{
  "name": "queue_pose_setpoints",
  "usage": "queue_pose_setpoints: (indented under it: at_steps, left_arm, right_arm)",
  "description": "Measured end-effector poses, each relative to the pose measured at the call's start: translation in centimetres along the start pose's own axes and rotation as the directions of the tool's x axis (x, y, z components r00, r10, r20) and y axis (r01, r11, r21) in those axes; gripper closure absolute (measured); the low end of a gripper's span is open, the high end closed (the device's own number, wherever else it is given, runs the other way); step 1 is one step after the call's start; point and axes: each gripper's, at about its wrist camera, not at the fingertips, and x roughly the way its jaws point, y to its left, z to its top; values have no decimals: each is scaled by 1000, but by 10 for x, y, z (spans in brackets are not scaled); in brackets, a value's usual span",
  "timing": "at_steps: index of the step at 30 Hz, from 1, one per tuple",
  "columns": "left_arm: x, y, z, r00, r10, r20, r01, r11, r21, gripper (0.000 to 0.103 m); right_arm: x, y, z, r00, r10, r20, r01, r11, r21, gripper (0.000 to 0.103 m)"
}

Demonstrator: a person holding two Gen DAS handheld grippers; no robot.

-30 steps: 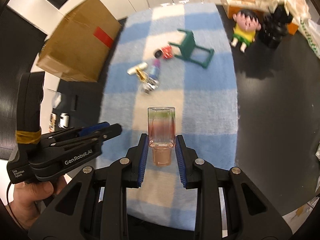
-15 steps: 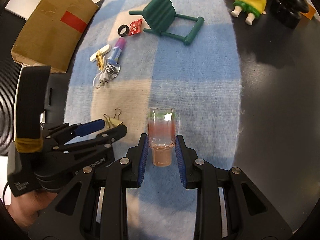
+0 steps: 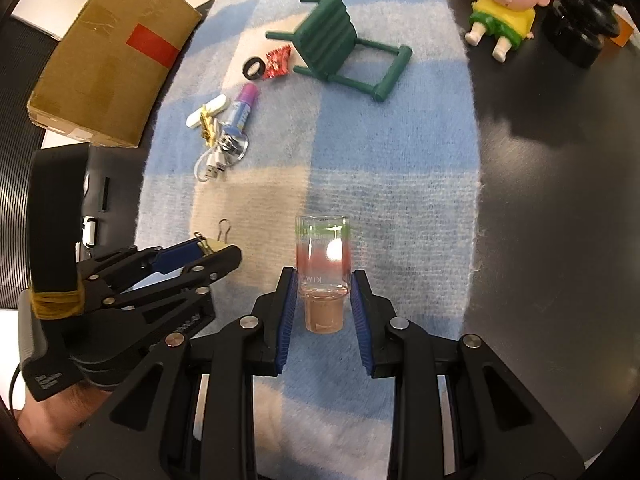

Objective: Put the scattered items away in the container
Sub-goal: 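Grasp the gold binder clip with the left gripper and lift it, then carry the bottle in the right gripper while the left gripper carries the clip over the box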

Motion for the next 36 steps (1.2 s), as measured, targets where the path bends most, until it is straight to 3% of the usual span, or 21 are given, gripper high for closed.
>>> queue_pose_setpoints:
  at_steps: [7, 18, 28, 36]
  left_arm:
    - [-68, 21, -12, 997, -28, 74, 28, 1000, -6, 71]
    - [-153, 62, -19, 979, -64, 192, 74, 996, -47, 71]
    - [-181, 110, -16, 958, -83, 275, 120, 985, -121, 71]
    - [-208, 152, -4, 937, -62, 345, 134, 973, -190, 71]
  right_arm:
    - [-42, 24, -2, 999, -9, 50, 9, 1000, 4, 75]
    - [-101, 100, -20, 993, -7, 119, 12, 999, -43, 75]
    - [-115, 179, -3, 986, -18, 164, 49, 982, -185, 75]
    - [-122, 236, 24, 982, 32, 186, 22, 958, -285, 75]
